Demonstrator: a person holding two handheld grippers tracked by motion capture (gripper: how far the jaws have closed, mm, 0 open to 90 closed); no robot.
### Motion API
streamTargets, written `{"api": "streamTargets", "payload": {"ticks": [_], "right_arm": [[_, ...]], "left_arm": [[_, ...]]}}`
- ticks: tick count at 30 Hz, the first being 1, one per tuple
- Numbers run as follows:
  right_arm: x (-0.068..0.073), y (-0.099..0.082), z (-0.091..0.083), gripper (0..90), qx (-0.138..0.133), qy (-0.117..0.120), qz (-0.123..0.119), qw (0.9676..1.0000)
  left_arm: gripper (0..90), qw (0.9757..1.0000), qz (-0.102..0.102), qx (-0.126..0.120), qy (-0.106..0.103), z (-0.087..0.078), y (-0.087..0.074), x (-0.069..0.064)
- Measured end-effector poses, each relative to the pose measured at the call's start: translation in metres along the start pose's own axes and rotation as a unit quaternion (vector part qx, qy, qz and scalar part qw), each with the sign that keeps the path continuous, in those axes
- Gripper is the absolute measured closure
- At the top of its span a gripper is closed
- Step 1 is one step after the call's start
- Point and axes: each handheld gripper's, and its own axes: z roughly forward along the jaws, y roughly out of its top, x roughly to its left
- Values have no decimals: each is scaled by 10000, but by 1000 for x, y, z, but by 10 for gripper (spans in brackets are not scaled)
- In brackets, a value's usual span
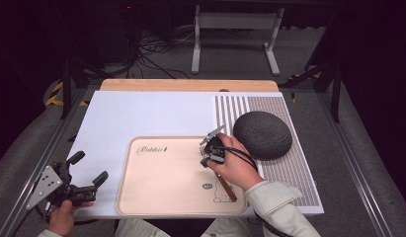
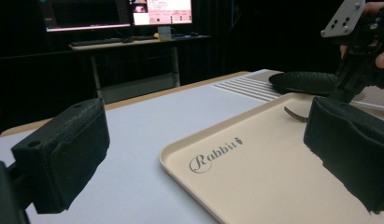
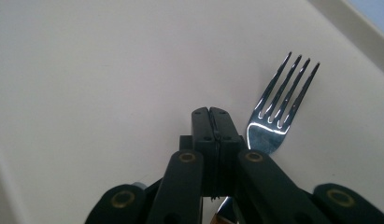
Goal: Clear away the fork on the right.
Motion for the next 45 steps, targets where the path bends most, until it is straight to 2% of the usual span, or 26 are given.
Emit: {"api": "streamTargets", "payload": {"ticks": [4,10,22,45], "right_arm": [[-6,1,7,900,11,11,-134,9999],[-10,1,13,900,60,24,-174,9998],[-16,0,19,900,235,-181,-216,9993],[-40,-11,8,900,271,-662,233,9972]], "left_arm": [[9,10000,-9,-11,-4,0,0,0],[8,10000,3,5,0,0,0,1],[9,10000,-2,12,-9,0,0,0],[8,10000,1,21,-8,0,0,0]]}}
